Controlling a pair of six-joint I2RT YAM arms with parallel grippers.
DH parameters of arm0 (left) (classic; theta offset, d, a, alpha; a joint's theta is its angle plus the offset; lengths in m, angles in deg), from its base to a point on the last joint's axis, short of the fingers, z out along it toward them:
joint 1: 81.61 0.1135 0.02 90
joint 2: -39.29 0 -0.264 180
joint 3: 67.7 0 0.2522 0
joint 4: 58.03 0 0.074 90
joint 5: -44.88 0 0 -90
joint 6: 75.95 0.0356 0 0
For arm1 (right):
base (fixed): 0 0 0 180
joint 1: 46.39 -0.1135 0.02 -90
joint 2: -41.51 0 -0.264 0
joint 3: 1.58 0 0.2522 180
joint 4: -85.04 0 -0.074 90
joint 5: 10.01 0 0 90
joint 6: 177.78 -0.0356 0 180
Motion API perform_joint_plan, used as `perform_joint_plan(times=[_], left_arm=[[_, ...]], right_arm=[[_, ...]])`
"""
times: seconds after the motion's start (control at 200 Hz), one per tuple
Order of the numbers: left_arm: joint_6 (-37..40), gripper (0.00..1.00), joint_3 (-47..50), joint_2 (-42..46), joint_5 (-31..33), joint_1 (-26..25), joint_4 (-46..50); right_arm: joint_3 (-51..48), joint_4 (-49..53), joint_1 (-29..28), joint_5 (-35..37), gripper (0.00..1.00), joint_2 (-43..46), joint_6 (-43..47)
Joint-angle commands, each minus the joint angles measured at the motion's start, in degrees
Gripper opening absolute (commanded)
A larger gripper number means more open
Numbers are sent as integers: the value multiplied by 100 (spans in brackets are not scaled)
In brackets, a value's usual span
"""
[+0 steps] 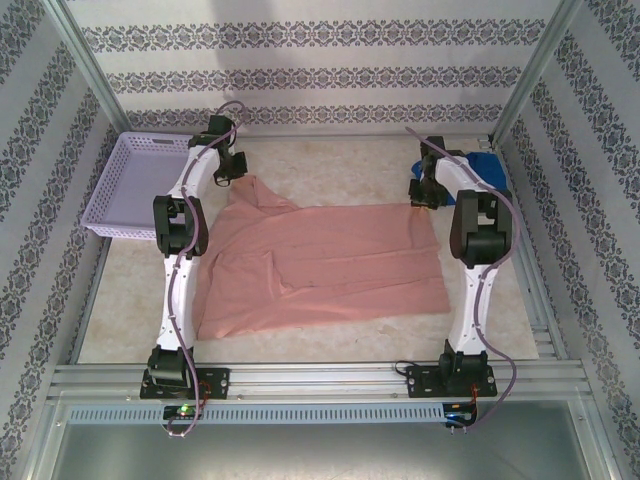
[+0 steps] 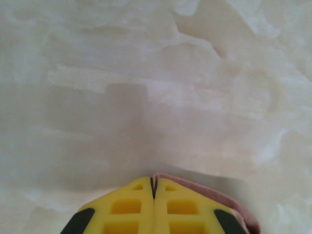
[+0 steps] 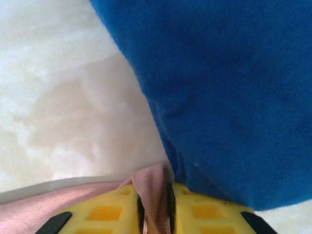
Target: Fold the inside-out t-shirt
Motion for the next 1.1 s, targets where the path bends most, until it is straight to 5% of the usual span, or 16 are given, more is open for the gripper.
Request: perform_joint_plan(times=[0.0,0.12,0.495,0.854,1.099], left_arm=[[161,0,-195,314,-4,122,-8],[183,0,-204,333,-24,146,-2],[241,0,-195,315,-67,164,10],[293,0,-190,310,-65,163,12],[334,0,-179,307,-48,163,54]], right_arm=[[468,207,-49,60,20,-283,58],[833,302,-49,32,18,-503,3],[1712,700,-38,-13,36,-1087,118],[1662,185,195,-1609,36,-872,-93],[1993,559,175,-1142,37,-1110,-3]])
